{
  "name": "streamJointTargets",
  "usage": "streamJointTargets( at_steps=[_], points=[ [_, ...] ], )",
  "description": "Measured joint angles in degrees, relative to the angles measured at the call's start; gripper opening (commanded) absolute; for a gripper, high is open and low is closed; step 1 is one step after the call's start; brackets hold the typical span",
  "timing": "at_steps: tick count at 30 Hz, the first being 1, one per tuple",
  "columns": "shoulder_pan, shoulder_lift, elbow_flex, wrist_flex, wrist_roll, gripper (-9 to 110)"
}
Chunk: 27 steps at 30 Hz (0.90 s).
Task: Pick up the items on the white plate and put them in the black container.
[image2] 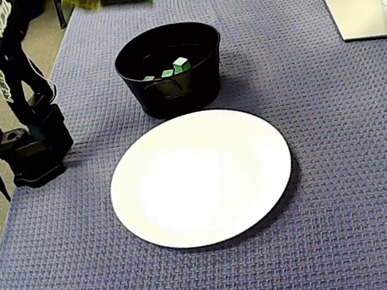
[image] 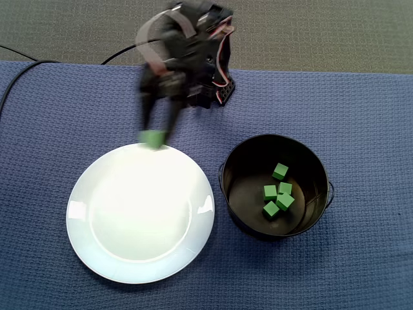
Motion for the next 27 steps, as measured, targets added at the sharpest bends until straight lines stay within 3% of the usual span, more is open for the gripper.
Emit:
streamJointTargets(
  at_steps=[5,10,14,20,24,27],
  points=[
    [-16.52,18.37,19.69,-1.49,-0.79,0],
    [-27.69,34.8,48.08,-12.66,-2.99,0],
    [-30.94,40.34,69.96,-21.71,-4.48,0],
    [-33.31,41.31,100.46,-44.3,-5.01,0],
    [-36.21,42.63,107.75,-50.1,-2.29,0],
    [-37.0,43.15,108.02,-50.8,0.79,15]
  ],
)
